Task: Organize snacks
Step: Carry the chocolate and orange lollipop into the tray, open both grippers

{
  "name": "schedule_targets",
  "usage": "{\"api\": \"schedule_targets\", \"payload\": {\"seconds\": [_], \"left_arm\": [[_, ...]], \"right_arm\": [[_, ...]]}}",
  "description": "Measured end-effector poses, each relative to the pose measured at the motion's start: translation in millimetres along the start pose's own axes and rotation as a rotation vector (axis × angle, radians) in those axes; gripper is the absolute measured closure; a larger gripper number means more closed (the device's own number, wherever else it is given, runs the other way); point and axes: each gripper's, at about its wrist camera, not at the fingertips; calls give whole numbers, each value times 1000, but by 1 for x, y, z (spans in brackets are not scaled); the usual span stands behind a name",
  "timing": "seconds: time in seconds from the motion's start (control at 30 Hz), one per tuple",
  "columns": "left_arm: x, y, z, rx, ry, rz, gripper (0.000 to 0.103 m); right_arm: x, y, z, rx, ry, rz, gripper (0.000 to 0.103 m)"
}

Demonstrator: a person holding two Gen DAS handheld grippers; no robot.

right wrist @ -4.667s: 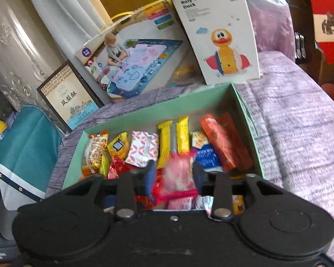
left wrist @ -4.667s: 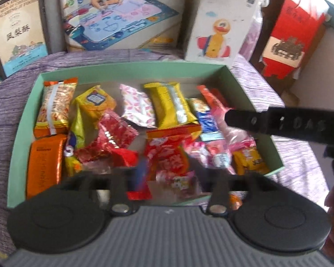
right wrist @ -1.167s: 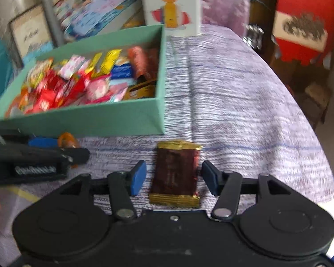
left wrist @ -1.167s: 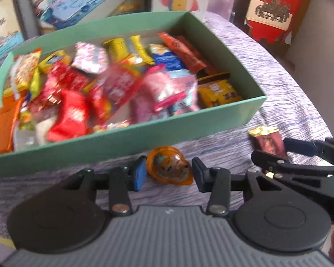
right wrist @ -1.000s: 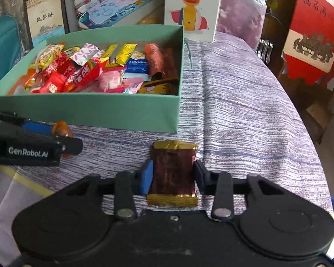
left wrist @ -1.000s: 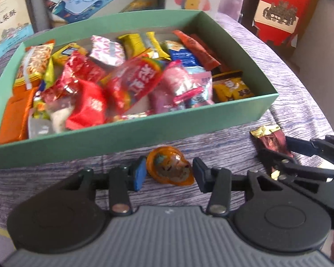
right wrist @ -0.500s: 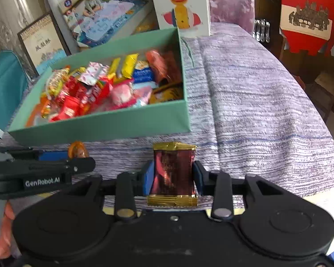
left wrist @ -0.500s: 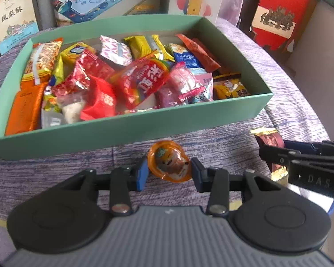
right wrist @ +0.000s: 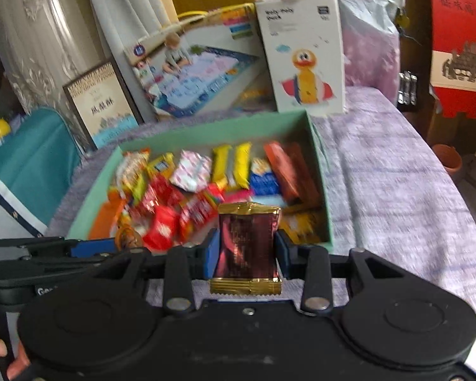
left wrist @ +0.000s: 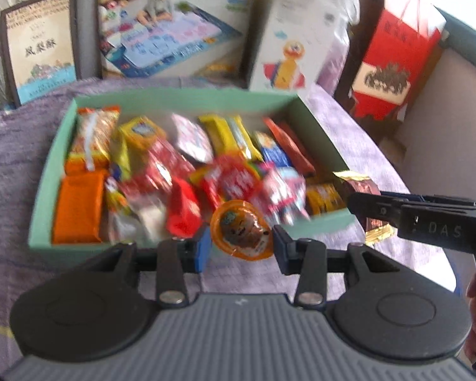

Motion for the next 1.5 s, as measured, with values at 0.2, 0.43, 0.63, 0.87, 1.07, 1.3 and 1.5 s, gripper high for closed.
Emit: {"api": "schedule_targets", "payload": {"seconds": [0.2, 0.43, 0.63, 0.87, 1.07, 1.3, 1.5], "left_arm": [[-24, 40, -14, 16, 10, 32, 63], [-39, 78, -52, -22, 19, 45, 62], [-44, 103, -87, -58, 42, 46, 62], [-47, 123, -119, -82, 45, 47, 62], [-49, 135, -143, -99, 51, 60, 62], [-48, 147, -161, -104, 67, 64, 61], [-43, 143, -166, -102, 144, 52, 7]], "right_arm": [[2, 39, -35, -3, 22, -37, 66], [13, 77, -85, -28, 29, -66, 66], [22, 101, -124, -44, 28, -94, 66], [34, 117, -155, -56, 27, -127, 66], [44, 123, -174, -65, 33, -167, 66], [51, 127, -190, -69, 29, -177, 64], [53, 125, -184, -26, 29, -199, 11]]}}
Point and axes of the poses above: each gripper's, at about its wrist camera, not at the fingertips, and z roughly against the way its jaws point, x to its right, y to its top, and after that the axes turned 9 degrees about y, right-handed
